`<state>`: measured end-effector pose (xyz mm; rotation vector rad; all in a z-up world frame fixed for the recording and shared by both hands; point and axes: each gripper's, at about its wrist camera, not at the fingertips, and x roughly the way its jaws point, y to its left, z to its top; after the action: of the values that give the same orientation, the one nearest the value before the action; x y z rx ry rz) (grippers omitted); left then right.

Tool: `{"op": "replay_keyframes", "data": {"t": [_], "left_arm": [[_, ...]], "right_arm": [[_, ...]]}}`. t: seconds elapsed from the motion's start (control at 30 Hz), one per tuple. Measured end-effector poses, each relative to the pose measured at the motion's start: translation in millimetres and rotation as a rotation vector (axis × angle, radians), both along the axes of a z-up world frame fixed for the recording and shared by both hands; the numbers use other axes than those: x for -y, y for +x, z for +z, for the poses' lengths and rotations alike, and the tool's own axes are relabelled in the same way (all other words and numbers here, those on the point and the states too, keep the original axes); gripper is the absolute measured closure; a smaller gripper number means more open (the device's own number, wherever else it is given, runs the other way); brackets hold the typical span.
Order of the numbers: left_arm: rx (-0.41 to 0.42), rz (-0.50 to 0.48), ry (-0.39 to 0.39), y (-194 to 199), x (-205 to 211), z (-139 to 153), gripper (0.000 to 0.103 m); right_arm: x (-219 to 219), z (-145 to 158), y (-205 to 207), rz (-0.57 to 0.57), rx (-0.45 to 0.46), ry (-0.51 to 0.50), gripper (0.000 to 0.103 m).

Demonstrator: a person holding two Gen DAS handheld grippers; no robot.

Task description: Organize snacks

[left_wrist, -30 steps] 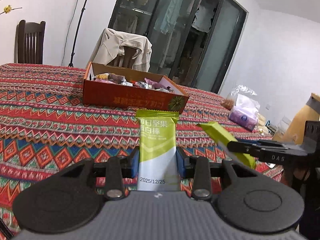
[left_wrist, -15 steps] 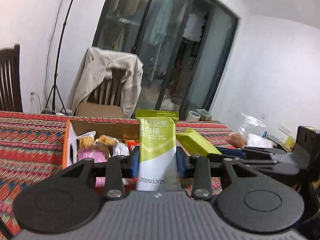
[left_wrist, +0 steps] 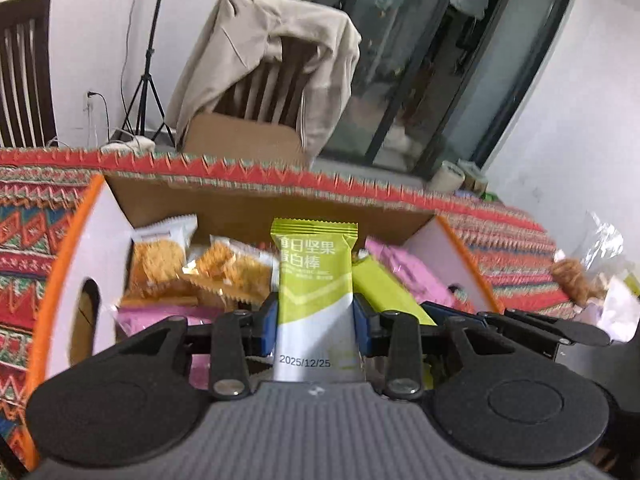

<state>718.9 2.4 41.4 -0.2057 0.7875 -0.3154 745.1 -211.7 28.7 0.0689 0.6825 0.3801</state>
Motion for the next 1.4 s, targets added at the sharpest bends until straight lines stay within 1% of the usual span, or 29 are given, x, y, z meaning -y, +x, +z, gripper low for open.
{"op": "replay_keyframes", "data": {"t": [0.07, 0.13, 0.2, 0.3, 0.33, 0.4, 0.53, 0.67, 0.7, 0.83, 0.97, 1.0, 1.1, 1.13, 1.17, 1.23, 1.3, 1.33, 1.37, 1.4], "left_arm": [[-0.010, -0.011, 0.020, 0.1, 1.2, -9.4, 0.064], [-0.022, -0.002, 0.016, 2.0, 0.4, -14.7, 0.063], [-0.029, -0.004, 0.029, 0.2, 0.0, -15.8, 0.063], [-0.026, -0.011, 0.062, 1.4, 1.2, -13.6, 0.060], [-0.024, -0.019, 0.072, -1.1, 0.7, -11.4, 0.057], [-0.009, -0.023, 0.077, -4.2, 0.8, -5.2, 0.055], [0.041, -0.039, 0.079, -25.1, -4.8, 17.9, 0.050], [0.085, -0.025, 0.101, -51.7, -11.8, 44.7, 0.047], [0.096, -0.022, 0.105, -57.3, -13.2, 51.3, 0.044], [0.157, -0.029, 0.126, -93.2, -21.4, 79.5, 0.033], [0.212, -0.020, 0.159, -133.7, -24.8, 98.6, 0.030], [0.224, -0.013, 0.160, -145.0, -26.2, 102.5, 0.027], [0.261, 0.004, 0.162, -177.4, -31.7, 109.9, 0.012], [0.281, 0.018, 0.165, -189.7, -34.6, 110.6, 0.009], [0.300, 0.033, 0.169, -204.1, -37.1, 111.2, 0.008], [0.316, 0.060, 0.170, -226.8, -43.1, 111.3, 0.006], [0.339, 0.091, 0.174, -249.7, -47.6, 110.9, 0.004], [0.362, 0.104, 0.178, -265.4, -48.7, 110.2, 0.002], [0.381, 0.109, 0.182, -278.1, -49.8, 110.4, 0.001], [0.394, 0.119, 0.185, -292.4, -50.3, 109.8, 0.000]], "right_arm": [[-3.3, -10.2, -0.3, 0.009, -0.013, -0.001, 0.069], [-5.8, -13.8, -0.9, 0.015, -0.013, -0.009, 0.069], [-9.3, -15.4, -0.5, 0.025, -0.012, -0.030, 0.068], [-10.6, -15.7, 1.1, 0.034, -0.029, -0.039, 0.062], [-11.4, -15.5, 0.6, 0.036, -0.028, -0.046, 0.062], [-12.5, -14.1, -0.1, 0.042, -0.033, -0.054, 0.061], [-9.7, -2.6, -10.6, 0.047, -0.017, -0.063, 0.061], [-4.5, 17.9, -29.2, 0.047, 0.017, -0.076, 0.061], [-1.8, 24.6, -34.9, 0.046, 0.028, -0.079, 0.061], [9.0, 56.6, -60.7, 0.040, 0.073, -0.085, 0.059], [21.5, 86.1, -93.9, 0.036, 0.114, -0.078, 0.058], [22.9, 91.5, -103.0, 0.037, 0.124, -0.081, 0.058], [26.4, 105.1, -130.2, 0.042, 0.152, -0.101, 0.056], [27.9, 109.2, -139.7, 0.042, 0.162, -0.104, 0.052], [29.3, 112.2, -148.9, 0.041, 0.171, -0.103, 0.047], [32.8, 115.7, -168.2, 0.041, 0.186, -0.101, 0.044], [36.7, 116.8, -189.2, 0.041, 0.199, -0.097, 0.043], [38.1, 116.7, -199.2, 0.042, 0.205, -0.097, 0.039], [40.5, 116.2, -209.6, 0.042, 0.214, -0.097, 0.033], [42.7, 115.9, -220.8, 0.038, 0.226, -0.098, 0.029]]}}
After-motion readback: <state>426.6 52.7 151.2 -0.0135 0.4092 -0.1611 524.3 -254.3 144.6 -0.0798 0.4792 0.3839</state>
